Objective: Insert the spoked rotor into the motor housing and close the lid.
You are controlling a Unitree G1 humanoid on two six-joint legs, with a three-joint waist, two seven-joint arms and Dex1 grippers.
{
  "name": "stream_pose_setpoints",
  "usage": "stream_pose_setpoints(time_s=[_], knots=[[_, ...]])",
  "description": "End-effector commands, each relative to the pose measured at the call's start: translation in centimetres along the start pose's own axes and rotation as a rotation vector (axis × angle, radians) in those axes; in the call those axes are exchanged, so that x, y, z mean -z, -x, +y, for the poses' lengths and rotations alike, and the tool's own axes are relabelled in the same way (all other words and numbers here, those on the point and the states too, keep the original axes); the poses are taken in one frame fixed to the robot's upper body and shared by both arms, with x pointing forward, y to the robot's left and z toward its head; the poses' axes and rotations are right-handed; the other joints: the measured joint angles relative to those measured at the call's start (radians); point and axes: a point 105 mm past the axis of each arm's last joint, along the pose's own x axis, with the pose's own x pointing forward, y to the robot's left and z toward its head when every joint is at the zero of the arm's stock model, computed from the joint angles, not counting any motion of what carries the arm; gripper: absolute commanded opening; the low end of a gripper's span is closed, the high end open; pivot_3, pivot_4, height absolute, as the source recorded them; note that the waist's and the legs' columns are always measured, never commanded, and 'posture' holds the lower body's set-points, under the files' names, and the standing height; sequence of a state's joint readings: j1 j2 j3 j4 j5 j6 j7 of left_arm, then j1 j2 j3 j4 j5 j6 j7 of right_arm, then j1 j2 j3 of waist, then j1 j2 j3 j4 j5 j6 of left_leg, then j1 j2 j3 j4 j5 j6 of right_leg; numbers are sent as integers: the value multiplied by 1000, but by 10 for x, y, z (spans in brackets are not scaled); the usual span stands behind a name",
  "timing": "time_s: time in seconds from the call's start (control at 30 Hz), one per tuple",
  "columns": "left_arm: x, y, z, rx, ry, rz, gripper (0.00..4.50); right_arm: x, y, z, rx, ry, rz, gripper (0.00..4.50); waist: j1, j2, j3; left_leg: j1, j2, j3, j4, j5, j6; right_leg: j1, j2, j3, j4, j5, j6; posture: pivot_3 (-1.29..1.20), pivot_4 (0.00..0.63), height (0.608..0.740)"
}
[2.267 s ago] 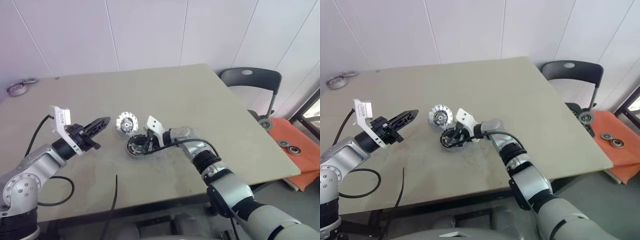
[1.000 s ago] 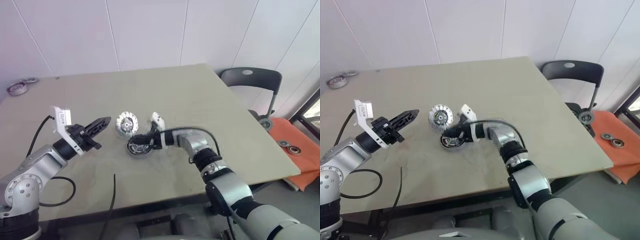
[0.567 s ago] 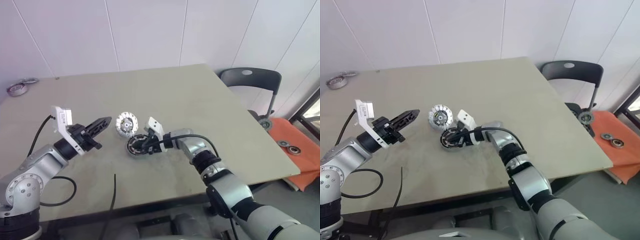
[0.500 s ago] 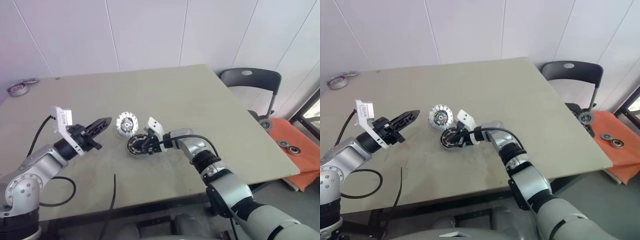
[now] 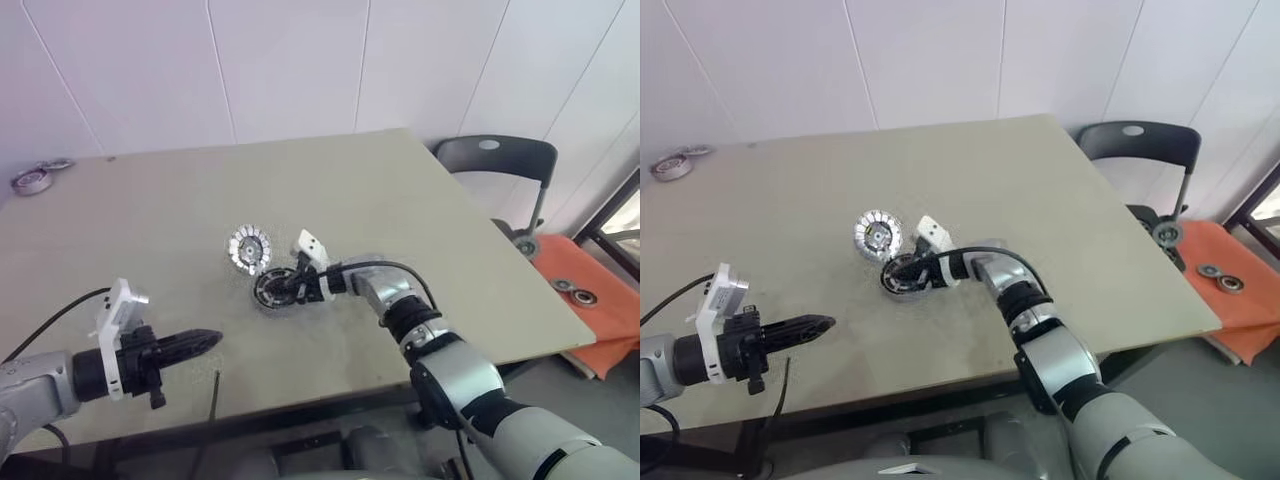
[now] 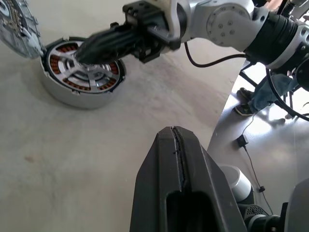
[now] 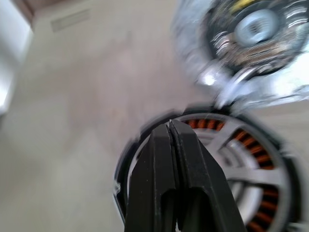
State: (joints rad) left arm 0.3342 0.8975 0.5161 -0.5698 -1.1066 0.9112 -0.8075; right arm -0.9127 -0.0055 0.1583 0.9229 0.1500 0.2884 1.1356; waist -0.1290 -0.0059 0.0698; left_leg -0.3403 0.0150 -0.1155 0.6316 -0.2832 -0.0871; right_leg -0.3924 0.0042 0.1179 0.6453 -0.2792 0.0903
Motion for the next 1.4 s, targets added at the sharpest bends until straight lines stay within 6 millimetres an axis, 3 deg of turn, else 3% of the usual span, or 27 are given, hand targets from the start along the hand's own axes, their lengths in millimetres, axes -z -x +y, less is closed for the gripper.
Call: stream_pose_setpoints(time_s=[0.03, 0.13, 0.27, 0.4, 0.63, 0.77, 0.87, 1.03, 1.1, 1.17, 1.3, 1.4], knots=[[-8, 0, -3, 6, -53, -19, 0, -50, 1, 12, -80, 55, -124, 46, -3, 0, 0, 0, 0, 0, -2, 0, 0, -1, 0, 0, 0, 0, 0, 0, 0, 740], [-5, -2, -4, 9, -45, -15, 0, -28, -4, 7, -30, 73, -38, 46, -2, -1, -1, -1, 1, 0, -9, 0, 0, -5, 1, 0, 0, 1, 1, 0, 0, 740], [-5, -3, -3, 9, -45, -16, 0, 23, -8, -6, 81, 135, 163, 46, 1, -4, -3, -2, 1, 0, -17, 0, 0, -9, 0, -1, 0, 0, -1, 0, 0, 740], [-6, -2, -1, 2, -41, -19, 0, 45, -7, -8, 109, 149, 227, 46, -3, -3, -4, -2, 1, 1, -17, 0, 0, -10, 0, 0, 0, 0, -2, 0, 0, 740], [-7, -2, 0, -1, -43, -21, 0, 20, -9, -9, 103, 118, 119, 46, -1, -3, -3, 3, 1, 1, -7, 0, 0, 0, 0, 0, 1, -4, -2, 0, 0, 740], [-7, -4, 0, 4, -39, -22, 0, -13, -9, 6, -16, 62, -26, 46, -1, -3, -3, 1, 1, 1, -4, 0, 0, 0, 0, 0, 1, -4, -2, 0, 0, 740], [-4, -7, -2, 15, -23, -24, 0, -30, 3, 17, -117, 109, -54, 46, 0, -2, -2, 0, 1, 0, -5, 0, 0, -3, 0, 0, 2, -4, -1, 0, 0, 740], [-7, -7, 0, 17, -20, -35, 0, -26, 23, 27, -172, 350, 40, 46, 5, -3, -3, -1, 1, 0, -8, 0, 0, -4, 0, -2, 1, -2, 2, 0, 0, 740], [-6, -6, 2, 9, -29, -26, 0, -31, 31, 20, -103, 604, 102, 46, 3, -3, -3, -1, 1, 0, -9, 0, 0, -4, 0, -2, 1, -2, 2, 0, 0, 740], [-4, -3, 7, -13, -38, -14, 0, -34, 42, 14, -59, 980, 200, 46, 2, -3, -2, -1, 1, 0, -8, 0, 0, -5, 0, -1, 1, -3, 1, 0, 0, 740], [10, 1, 10, -33, -51, 34, 0, -41, 51, 15, -98, 1500, 298, 46, -5, -3, -2, -1, 1, 2, -9, 0, 0, -5, 0, 1, 1, -4, -2, 0, 0, 740], [11, 0, 6, -17, -67, 39, 0, -46, 54, 22, -186, 1706, 312, 46, -3, -3, -2, 0, 1, 4, -9, 0, 0, -5, 0, 2, 1, -4, -2, 0, 0, 740]])
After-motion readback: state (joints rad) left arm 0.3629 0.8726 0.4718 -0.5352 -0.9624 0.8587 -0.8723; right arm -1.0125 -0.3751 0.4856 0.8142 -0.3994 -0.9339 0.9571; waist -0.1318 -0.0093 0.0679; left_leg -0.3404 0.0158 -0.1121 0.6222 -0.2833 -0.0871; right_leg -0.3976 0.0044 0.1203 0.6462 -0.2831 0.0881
